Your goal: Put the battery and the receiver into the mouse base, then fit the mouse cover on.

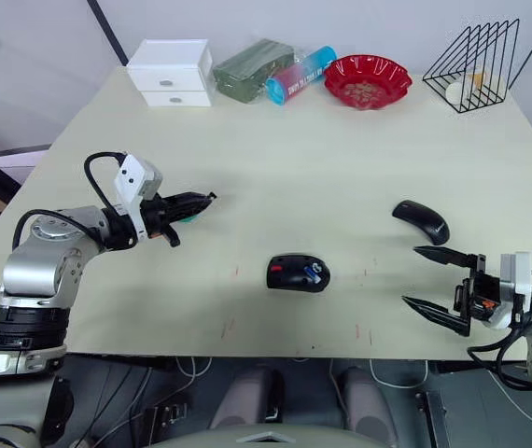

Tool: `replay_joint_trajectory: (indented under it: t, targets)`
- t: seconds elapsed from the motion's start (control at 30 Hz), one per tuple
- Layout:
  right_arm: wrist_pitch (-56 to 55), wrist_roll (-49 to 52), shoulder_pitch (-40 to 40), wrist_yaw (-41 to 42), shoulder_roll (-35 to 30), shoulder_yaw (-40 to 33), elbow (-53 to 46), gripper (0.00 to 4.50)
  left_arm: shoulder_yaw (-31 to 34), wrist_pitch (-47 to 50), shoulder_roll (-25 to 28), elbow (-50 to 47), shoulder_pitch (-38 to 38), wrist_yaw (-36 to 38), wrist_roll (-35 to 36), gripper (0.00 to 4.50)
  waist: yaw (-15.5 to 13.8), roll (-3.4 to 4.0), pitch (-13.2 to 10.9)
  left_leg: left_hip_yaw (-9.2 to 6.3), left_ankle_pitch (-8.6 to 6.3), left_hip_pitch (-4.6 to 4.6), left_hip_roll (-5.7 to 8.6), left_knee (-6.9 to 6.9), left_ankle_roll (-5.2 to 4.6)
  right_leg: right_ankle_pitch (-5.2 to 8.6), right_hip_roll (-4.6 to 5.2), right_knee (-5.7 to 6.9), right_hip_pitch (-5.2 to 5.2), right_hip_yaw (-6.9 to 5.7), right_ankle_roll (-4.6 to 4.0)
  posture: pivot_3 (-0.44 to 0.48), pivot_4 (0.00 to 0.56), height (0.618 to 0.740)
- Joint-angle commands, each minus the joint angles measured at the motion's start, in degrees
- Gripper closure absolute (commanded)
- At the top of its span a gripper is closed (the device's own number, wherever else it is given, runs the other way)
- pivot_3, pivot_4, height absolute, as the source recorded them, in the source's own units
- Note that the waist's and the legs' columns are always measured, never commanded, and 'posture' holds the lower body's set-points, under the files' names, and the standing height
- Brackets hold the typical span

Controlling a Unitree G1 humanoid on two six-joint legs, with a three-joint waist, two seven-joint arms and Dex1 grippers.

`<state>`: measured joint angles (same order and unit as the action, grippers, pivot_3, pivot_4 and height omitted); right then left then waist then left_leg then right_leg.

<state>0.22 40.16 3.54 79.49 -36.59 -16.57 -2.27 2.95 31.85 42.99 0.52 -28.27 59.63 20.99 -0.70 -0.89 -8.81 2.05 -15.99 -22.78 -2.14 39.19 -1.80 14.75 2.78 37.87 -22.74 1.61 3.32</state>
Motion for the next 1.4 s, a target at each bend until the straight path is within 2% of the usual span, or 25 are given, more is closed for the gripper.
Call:
replay_joint_trajectory:
  t: [0.03,0.43,0.67,0.83,0.9,1.0,1.07,1.17,1.27,1.4]
  targets:
    - [6.56,3.27,-0.13,-4.63,-1.55,-0.44,-7.07,0.00,-2.54,-3.68,0.18,0.04,-4.66,7.43,1.93,4.47,-0.12,0.00,0.00,0.04,0.00,-0.01,0.01,0.00,0.00,0.00,0.00,-0.02,0.00,-0.01,0.00,0.000,0.150,0.740]
    - [27.29,5.38,-6.02,-22.96,-2.77,3.47,-17.62,0.00,-9.44,-8.95,-2.01,4.61,-12.19,18.07,0.42,4.47,0.05,-0.01,-0.02,0.18,0.00,-0.06,0.00,0.01,-0.01,0.01,-0.06,-0.05,-0.02,0.01,0.00,0.000,0.150,0.740]
    - [43.46,10.86,-11.90,-34.19,-3.68,6.71,-22.70,0.00,-11.78,-13.35,-2.75,6.71,-14.93,22.32,-1.13,4.47,0.07,-0.06,-0.05,0.14,0.00,-0.13,-0.01,0.02,-0.01,0.00,-0.06,-0.10,-0.05,0.03,0.01,0.000,0.150,0.740]
    - [53.77,17.13,-16.91,-41.74,-3.26,6.10,-22.72,0.00,-12.91,-16.96,-3.07,7.64,-15.96,24.62,-2.40,4.47,0.06,-0.07,-0.06,0.10,0.00,-0.18,-0.01,0.02,-0.02,0.01,-0.06,-0.07,-0.10,0.01,0.00,0.000,0.150,0.740]
    - [58.79,21.44,-20.08,-45.20,-2.86,5.66,-21.68,0.00,-13.08,-16.95,-3.85,7.73,-16.81,24.83,-2.30,4.47,0.06,-0.08,-0.07,0.02,0.00,-0.26,-0.01,0.02,-0.02,0.01,-0.06,-0.07,-0.21,0.03,0.00,0.000,0.150,0.740]
    - [71.19,36.63,-28.63,-57.75,-1.57,5.93,-15.09,0.00,-14.81,-17.85,-4.97,7.45,-18.07,25.75,-3.48,4.47,0.20,-0.14,-0.12,-0.09,0.00,-0.33,-0.02,0.06,-0.02,-0.01,-0.06,0.00,-0.28,0.06,0.01,0.000,0.150,0.740]
    - [74.47,45.22,-31.74,-65.13,-1.42,7.15,-11.49,0.00,-15.43,-18.15,-5.80,7.20,-18.49,25.98,-3.57,4.47,0.23,-0.14,-0.12,-0.10,0.00,-0.31,-0.02,0.07,-0.02,-0.01,-0.05,0.02,-0.29,0.06,0.00,0.000,0.150,0.740]
    - [73.60,58.49,-34.57,-77.02,-1.94,10.64,-6.98,0.00,-15.97,-18.24,-6.86,6.69,-18.67,26.09,-3.70,4.47,0.18,-0.14,-0.11,-0.18,0.00,-0.41,-0.04,0.05,-0.02,0.00,-0.06,-0.03,-0.32,-0.02,-0.02,0.000,0.150,0.740]
    - [70.25,70.10,-35.95,-86.31,-3.91,15.24,-4.71,0.00,-16.32,-18.70,-7.54,6.58,-18.84,26.30,-3.88,4.47,0.25,-0.13,-0.11,-0.21,0.01,-1.11,-0.03,0.22,-0.02,-0.02,-0.05,0.07,-0.95,-0.04,0.00,0.000,0.150,0.740]
    - [69.32,72.84,-37.10,-89.96,-3.02,17.03,-3.61,0.00,-16.67,-18.97,-8.13,6.89,-19.45,26.36,-3.93,4.47,0.50,-0.14,-0.11,-0.20,0.01,-1.14,-0.03,0.23,-0.03,-0.02,-0.03,-0.02,-0.95,-0.04,0.01,0.000,0.150,0.740]
